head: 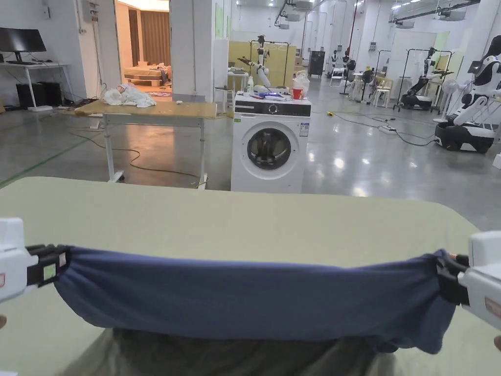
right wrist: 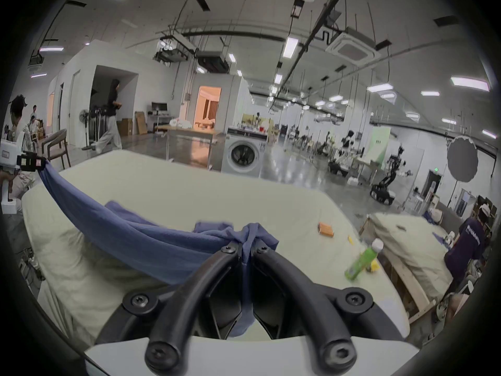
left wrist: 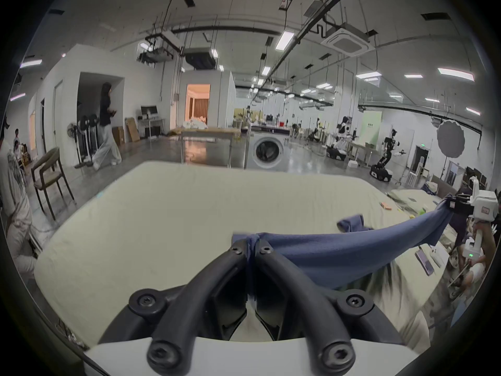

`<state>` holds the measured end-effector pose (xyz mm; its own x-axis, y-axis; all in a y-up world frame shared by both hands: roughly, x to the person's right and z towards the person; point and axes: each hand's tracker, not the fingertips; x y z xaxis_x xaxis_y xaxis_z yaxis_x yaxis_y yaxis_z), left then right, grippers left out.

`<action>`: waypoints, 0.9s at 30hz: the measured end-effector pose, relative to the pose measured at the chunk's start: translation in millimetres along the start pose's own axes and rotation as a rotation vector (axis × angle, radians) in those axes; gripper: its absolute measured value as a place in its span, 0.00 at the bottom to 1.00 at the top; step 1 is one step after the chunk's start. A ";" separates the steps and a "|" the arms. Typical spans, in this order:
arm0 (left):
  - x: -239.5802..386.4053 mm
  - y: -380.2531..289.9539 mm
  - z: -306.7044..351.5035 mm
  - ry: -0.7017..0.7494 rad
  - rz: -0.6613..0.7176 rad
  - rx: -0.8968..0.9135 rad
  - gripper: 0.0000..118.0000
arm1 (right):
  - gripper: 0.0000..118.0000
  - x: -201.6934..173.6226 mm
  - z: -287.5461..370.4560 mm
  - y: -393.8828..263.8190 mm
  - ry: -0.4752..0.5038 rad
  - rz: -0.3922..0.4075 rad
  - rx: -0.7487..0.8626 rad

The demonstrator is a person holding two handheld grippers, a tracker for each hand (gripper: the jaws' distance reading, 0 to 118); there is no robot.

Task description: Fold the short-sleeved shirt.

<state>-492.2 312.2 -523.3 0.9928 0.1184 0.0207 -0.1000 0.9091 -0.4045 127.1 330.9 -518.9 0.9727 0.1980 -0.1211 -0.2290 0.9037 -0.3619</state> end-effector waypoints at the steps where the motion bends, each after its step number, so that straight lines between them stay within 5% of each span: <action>1: -0.3 -12.0 3.1 -0.003 0.001 -0.030 0.00 | 0.02 -1.3 1.3 -11.6 0.009 -0.011 -0.030; 11: 1.0 -134.1 22.9 -0.013 0.020 -0.322 0.00 | 0.03 -15.0 8.4 -133.9 0.088 0.002 -0.387; 22: 14.2 -198.6 10.5 0.003 0.004 -0.527 0.00 | 0.04 -31.2 -3.9 -211.6 0.112 0.002 -0.573; 26: 19.1 -201.8 8.2 0.016 0.011 -0.534 0.02 | 0.09 -37.5 -2.3 -215.6 0.089 0.011 -0.613; 27: 21.5 -198.9 9.8 0.020 0.010 -0.531 0.08 | 0.20 -37.7 0.5 -213.1 0.081 0.011 -0.613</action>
<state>-451.7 137.8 -433.4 0.9936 0.1133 -0.0009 -0.0668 0.5797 -0.8121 139.3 131.0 -436.9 0.9696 0.1549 -0.1896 -0.2430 0.5144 -0.8224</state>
